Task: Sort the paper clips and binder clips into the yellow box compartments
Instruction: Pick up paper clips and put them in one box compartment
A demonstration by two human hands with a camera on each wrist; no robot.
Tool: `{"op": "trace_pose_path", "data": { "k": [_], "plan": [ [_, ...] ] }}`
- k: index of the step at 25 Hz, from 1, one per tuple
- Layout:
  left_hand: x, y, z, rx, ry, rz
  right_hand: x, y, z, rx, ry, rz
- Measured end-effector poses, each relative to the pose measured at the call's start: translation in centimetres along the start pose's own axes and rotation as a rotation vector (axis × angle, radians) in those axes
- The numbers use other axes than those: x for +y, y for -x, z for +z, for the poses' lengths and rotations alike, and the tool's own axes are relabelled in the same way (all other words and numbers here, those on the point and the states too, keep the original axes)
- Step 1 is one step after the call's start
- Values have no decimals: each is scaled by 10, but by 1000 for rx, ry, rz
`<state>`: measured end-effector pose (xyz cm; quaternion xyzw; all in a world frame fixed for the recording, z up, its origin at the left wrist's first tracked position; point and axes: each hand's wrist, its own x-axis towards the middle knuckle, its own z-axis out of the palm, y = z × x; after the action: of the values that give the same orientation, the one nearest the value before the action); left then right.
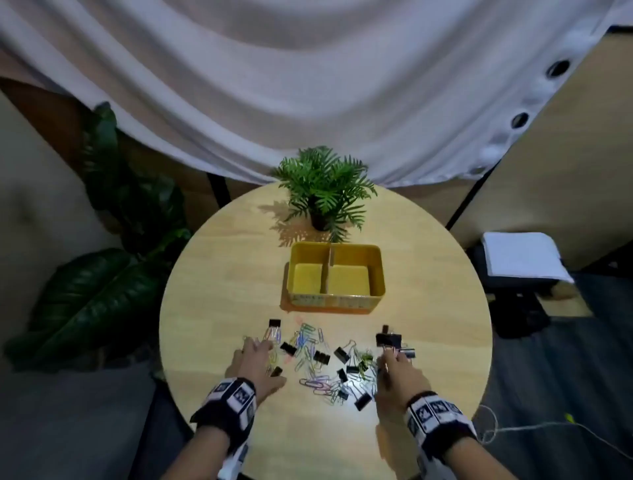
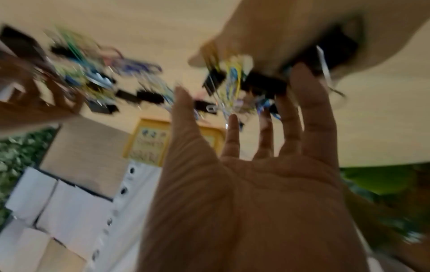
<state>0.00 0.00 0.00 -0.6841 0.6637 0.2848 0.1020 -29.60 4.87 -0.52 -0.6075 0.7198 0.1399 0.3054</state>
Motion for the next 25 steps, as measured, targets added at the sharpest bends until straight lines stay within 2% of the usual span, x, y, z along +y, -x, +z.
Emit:
{"op": "trace_pose_path", "data": {
  "k": [3, 8, 12, 15, 17, 18, 19, 21, 23, 25],
  "plan": [
    [13, -3, 5, 30, -97, 53, -19, -5, 3, 116, -130, -3],
    [-1, -7, 0, 52, -1, 108, -26, -4, 11, 265, -242, -24],
    [-4, -4, -12, 121, 13, 29, -25, 2, 9, 316, -349, -31],
    [-6, -6, -15, 188, -152, -7, -16, 2, 3, 325, -452, -12],
    [7, -4, -10, 287, -261, 56, -8, 3, 0, 348, -574, -1],
    [18, -1, -5, 310, -274, 141, -7, 4, -2, 359, -626, -3],
    [30, 0, 1, 275, -271, 243, -9, 7, -7, 360, -660, -9],
    [49, -6, 13, 115, -241, 400, -14, 11, -17, 361, -717, -54],
    [59, -18, 18, -23, -335, 452, -19, 11, -30, 389, -750, -116],
    [58, -25, 23, -54, -437, 472, -23, 8, -46, 415, -840, -157]
  ]
}}
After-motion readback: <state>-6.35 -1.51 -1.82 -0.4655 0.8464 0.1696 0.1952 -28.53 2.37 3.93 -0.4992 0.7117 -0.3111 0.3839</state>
